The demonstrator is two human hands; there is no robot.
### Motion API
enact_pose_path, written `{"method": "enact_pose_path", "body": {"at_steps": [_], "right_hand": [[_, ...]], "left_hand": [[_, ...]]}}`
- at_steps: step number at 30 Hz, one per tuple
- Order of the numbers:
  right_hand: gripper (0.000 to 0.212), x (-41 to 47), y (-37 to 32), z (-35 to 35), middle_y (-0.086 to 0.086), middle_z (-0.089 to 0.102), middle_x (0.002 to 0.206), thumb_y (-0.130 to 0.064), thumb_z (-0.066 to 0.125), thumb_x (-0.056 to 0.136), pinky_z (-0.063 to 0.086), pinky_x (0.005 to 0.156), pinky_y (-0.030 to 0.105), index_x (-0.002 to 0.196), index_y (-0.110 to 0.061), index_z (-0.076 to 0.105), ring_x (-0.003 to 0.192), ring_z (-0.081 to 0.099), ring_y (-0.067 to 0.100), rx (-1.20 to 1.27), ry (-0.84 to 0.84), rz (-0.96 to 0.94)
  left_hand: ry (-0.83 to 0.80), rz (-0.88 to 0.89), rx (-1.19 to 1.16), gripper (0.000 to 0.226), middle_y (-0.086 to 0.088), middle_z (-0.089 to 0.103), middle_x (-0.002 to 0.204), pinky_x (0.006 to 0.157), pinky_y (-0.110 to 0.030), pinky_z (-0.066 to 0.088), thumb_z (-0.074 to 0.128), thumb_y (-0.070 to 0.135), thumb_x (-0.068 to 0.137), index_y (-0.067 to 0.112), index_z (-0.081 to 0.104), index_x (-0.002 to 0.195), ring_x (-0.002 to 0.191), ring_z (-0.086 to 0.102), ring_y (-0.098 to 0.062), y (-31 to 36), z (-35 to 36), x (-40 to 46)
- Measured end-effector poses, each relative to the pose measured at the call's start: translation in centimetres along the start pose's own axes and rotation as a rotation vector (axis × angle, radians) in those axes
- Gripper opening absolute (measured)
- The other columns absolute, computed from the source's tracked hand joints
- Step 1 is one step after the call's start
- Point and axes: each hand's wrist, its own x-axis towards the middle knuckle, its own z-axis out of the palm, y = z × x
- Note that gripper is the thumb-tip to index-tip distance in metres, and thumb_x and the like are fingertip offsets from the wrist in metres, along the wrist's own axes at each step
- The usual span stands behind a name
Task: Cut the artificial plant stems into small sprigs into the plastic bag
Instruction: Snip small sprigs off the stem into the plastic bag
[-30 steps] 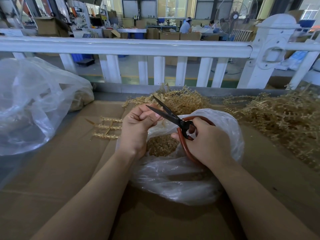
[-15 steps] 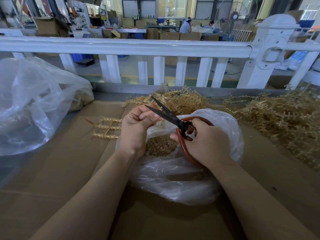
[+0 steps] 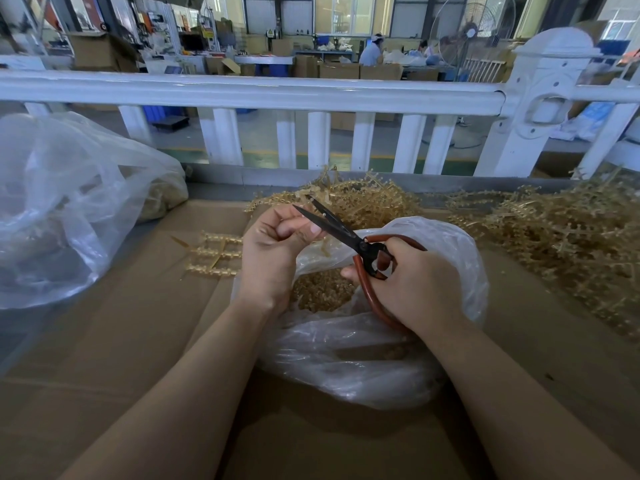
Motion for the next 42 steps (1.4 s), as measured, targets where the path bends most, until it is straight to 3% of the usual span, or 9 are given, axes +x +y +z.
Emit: {"method": "enact_pose_path", "body": {"at_steps": [4,12,22,27,32,35,39,42], "right_hand": [[0.064,0.03,-0.14,-0.15,-0.014,0.062,0.071,-0.086,0.051,0.072,0.05,0.06,0.027,0.075,-0.023,0.062,0.064,0.058,0.007,-0.025,0.026,-0.008],[0.067,0.01,-0.39,-0.36,-0.013,0.061,0.068,-0.084,0.051,0.073,0.053,0.061,0.031,0.072,-0.018,0.062,0.061,0.057,0.009,-0.004,0.015,-0.01],[0.064,0.1,-0.51,-0.28,-0.015,0.046,0.056,-0.083,0.05,0.074,0.041,0.052,0.022,0.064,-0.02,0.049,0.051,0.047,0.005,0.009,0.035,-0.044],[0.065,-0.18,-0.25,-0.08,-0.014,0.059,0.067,-0.083,0.052,0.074,0.053,0.059,0.028,0.074,-0.018,0.061,0.06,0.056,0.007,0.047,0.032,-0.044],[0.07,-0.1,0.0,0.04,-0.014,0.066,0.075,-0.088,0.045,0.073,0.055,0.067,0.029,0.084,-0.023,0.066,0.067,0.061,0.007,0.04,0.004,-0.023],[0.07,-0.07,0.12,0.14,-0.013,0.07,0.08,-0.087,0.047,0.074,0.056,0.069,0.028,0.092,-0.024,0.069,0.071,0.064,0.007,0.046,-0.001,-0.036],[0.063,-0.12,-0.09,-0.01,-0.015,0.063,0.071,-0.086,0.048,0.074,0.049,0.061,0.022,0.079,-0.025,0.062,0.063,0.058,0.005,0.021,0.021,-0.049],[0.063,-0.06,-0.28,-0.17,-0.015,0.056,0.064,-0.086,0.048,0.073,0.047,0.057,0.024,0.071,-0.023,0.053,0.058,0.054,0.006,-0.003,0.014,-0.035]], "left_hand": [[-0.004,-0.015,-0.064,0.016,-0.008,0.075,0.08,0.076,-0.029,0.055,0.068,-0.007,0.079,0.001,0.059,0.09,0.076,0.071,-0.018,0.14,0.06,0.0],[-0.017,-0.084,-0.191,0.02,-0.003,0.072,0.072,0.072,-0.024,0.056,0.066,-0.003,0.076,0.001,0.059,0.094,0.069,0.068,-0.013,0.34,0.21,-0.02],[0.013,-0.117,-0.203,0.024,-0.001,0.071,0.07,0.07,-0.022,0.056,0.066,-0.003,0.073,0.0,0.059,0.096,0.066,0.068,-0.011,0.51,0.31,-0.1],[0.017,-0.127,-0.17,0.028,-0.005,0.071,0.074,0.078,-0.025,0.056,0.067,-0.001,0.074,-0.004,0.06,0.101,0.07,0.068,-0.014,0.48,0.26,-0.13],[0.031,-0.137,-0.174,0.055,-0.018,0.063,0.089,0.088,-0.036,0.052,0.068,0.0,0.074,-0.016,0.051,0.124,0.075,0.066,-0.02,0.41,0.26,-0.16],[0.022,-0.134,-0.167,0.047,-0.014,0.065,0.082,0.083,-0.031,0.055,0.067,-0.001,0.074,-0.012,0.055,0.117,0.072,0.067,-0.017,0.36,0.2,-0.1],[-0.009,-0.124,-0.159,0.028,-0.003,0.068,0.071,0.075,-0.025,0.055,0.066,-0.002,0.075,-0.003,0.056,0.101,0.069,0.066,-0.014,0.33,0.06,-0.07],[-0.006,-0.117,-0.168,0.035,-0.005,0.069,0.072,0.074,-0.025,0.055,0.065,-0.004,0.075,-0.005,0.055,0.109,0.069,0.066,-0.015,0.44,0.09,-0.09]]}}
